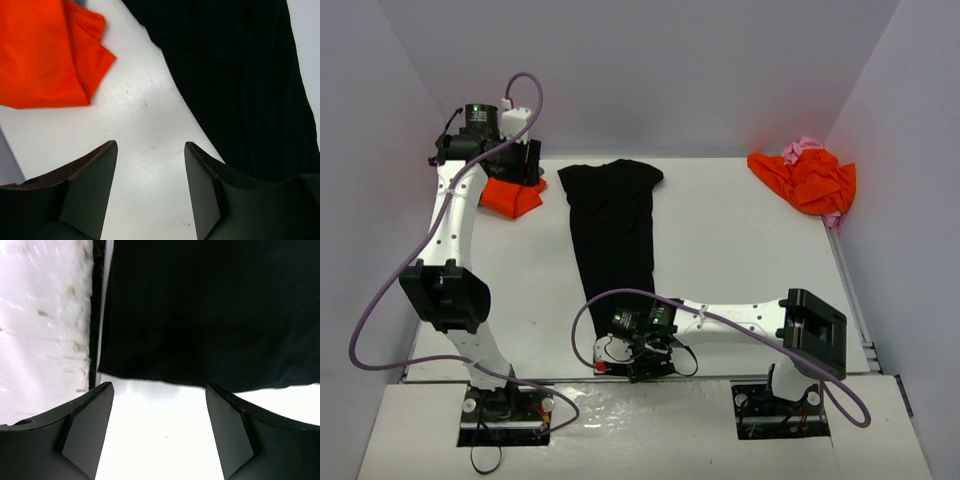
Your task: Fold and stack the t-shirts
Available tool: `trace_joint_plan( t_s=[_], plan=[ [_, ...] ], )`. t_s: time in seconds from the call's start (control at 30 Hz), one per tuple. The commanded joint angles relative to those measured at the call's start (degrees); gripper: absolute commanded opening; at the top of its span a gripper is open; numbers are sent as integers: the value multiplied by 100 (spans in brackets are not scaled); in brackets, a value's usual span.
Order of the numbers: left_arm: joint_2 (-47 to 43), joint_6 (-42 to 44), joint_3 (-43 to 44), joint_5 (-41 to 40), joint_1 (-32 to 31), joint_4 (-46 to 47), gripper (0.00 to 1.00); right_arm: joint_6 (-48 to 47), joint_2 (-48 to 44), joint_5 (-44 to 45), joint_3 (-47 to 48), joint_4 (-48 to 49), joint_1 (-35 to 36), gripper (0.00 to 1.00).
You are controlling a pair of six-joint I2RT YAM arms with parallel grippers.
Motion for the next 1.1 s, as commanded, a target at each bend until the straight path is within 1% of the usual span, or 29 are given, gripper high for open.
trace_joint_plan(
  t_s=[0.0, 0.1, 0.23, 0.27, 0.43, 0.53, 0.57, 0.7, 0.87, 0.97, 1.07],
  plan=[
    [-860, 291, -1045, 591, -47, 387, 52, 167, -583, 125, -387, 383, -136, 72],
    [-889, 244, -1359, 296, -3, 563, 52, 116, -357, 45, -387, 550, -16, 72],
    [-888, 136, -1402, 219, 23, 696, 52, 56, -113, 540, -287, 635, 486, 72],
    [-906, 109, -1397, 208, 23, 735, 52, 77, -53, 700, -251, 620, 529, 72],
    [-966, 118, -1420, 147, 23, 687, 52, 117, 84, 824, -33, 481, 639, 72],
    [-1115, 221, -1618, 399, 9, 706, 39, 133, 27, 808, -15, 358, 648, 73],
    [-1183, 263, -1695, 459, 5, 697, 37, 133, -19, 801, -27, 354, 648, 73],
    [-1521, 386, -2038, 493, -74, 678, 37, 171, -10, 555, -232, 498, 648, 73],
    [-1633, 393, -2172, 460, -71, 619, 37, 186, 145, 344, 15, 455, 847, 72],
    [-1781, 502, -2271, 792, -80, 532, 35, 241, 134, 171, 148, 260, 876, 72],
    [-1794, 895, -2345, 1229, -155, 64, 35, 186, 121, 263, -17, 315, 876, 72]
  ],
)
